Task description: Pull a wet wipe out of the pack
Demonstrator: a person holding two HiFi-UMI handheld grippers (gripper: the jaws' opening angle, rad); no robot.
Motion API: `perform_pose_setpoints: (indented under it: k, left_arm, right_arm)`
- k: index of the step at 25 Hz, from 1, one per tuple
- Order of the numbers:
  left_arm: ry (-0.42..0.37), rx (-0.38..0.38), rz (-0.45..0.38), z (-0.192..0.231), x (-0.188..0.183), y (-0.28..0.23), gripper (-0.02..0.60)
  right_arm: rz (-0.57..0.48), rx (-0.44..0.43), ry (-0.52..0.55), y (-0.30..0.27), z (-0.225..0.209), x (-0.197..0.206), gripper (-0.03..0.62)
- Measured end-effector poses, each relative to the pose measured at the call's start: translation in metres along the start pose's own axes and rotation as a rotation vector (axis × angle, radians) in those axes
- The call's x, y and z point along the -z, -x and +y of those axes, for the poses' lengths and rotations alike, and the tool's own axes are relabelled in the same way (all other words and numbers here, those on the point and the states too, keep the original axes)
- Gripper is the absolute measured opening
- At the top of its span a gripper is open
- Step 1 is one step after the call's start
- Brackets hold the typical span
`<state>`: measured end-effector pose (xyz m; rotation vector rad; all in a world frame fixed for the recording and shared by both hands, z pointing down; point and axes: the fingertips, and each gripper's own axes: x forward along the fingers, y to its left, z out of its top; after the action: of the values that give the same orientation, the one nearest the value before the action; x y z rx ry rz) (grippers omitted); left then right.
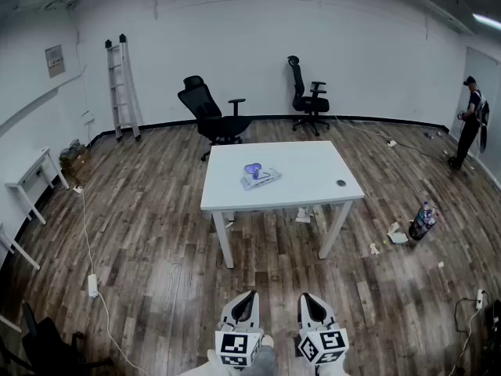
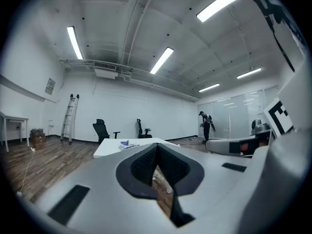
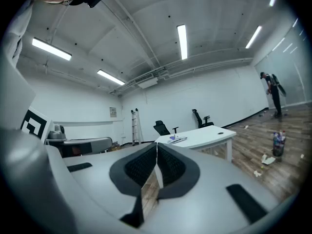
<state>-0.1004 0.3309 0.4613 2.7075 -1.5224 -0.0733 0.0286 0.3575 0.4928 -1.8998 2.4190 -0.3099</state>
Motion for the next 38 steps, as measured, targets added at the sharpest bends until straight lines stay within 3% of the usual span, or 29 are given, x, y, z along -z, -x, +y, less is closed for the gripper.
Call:
perform_pose_setpoints:
  k: [4,20,38]
  left_arm:
    - [-0.008,0.007,-0.012,0.010,0.003,-0.036,-0.003]
    - [0.022,0.014,-0.009,0.055,-0.004,-0.172,-0.003]
    - [0.032,0.012,0.015,0.092,0.004,-0.257,-0.003]
  right_arm:
    - [-0.006,-0.011,-0.005,-0.038,-0.016,0.004,0.009]
    - [-0.021,-0.038,0.026,-0.172,-0.066,-0.044,0.009]
    - [0.034,-0.016,0.008,-0.252,-0.108,-0.038,0.009]
